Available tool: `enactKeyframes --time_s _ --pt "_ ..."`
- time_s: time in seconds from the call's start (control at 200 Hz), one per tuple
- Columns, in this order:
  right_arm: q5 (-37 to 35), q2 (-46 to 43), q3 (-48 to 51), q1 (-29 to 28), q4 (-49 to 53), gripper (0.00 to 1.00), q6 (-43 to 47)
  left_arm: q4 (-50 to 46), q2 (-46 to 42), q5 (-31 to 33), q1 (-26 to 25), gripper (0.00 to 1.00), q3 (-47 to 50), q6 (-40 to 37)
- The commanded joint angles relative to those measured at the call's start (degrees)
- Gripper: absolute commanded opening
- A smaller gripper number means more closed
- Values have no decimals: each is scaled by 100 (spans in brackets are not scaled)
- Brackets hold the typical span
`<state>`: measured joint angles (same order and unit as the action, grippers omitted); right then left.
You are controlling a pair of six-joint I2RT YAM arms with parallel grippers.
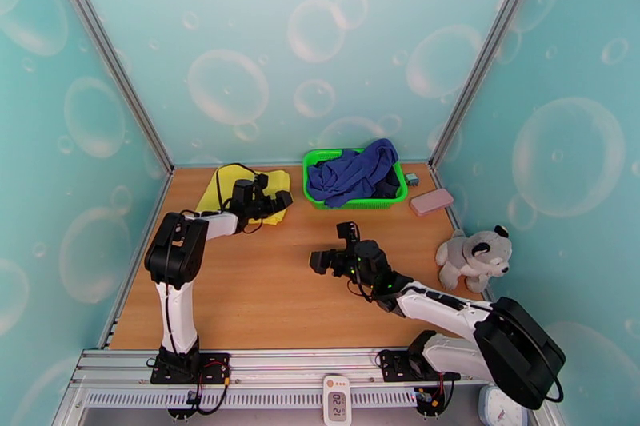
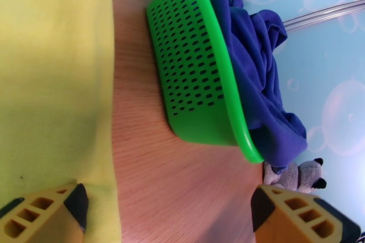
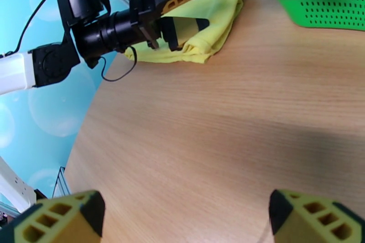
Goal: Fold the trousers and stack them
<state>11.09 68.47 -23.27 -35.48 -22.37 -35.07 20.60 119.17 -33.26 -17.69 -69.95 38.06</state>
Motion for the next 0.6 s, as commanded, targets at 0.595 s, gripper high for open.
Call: enactKeyframes --time_s 0.595 --pt "-661 -2735 1065 3685 639 99 1413 -938 -5851 5282 644 99 3491 -2596"
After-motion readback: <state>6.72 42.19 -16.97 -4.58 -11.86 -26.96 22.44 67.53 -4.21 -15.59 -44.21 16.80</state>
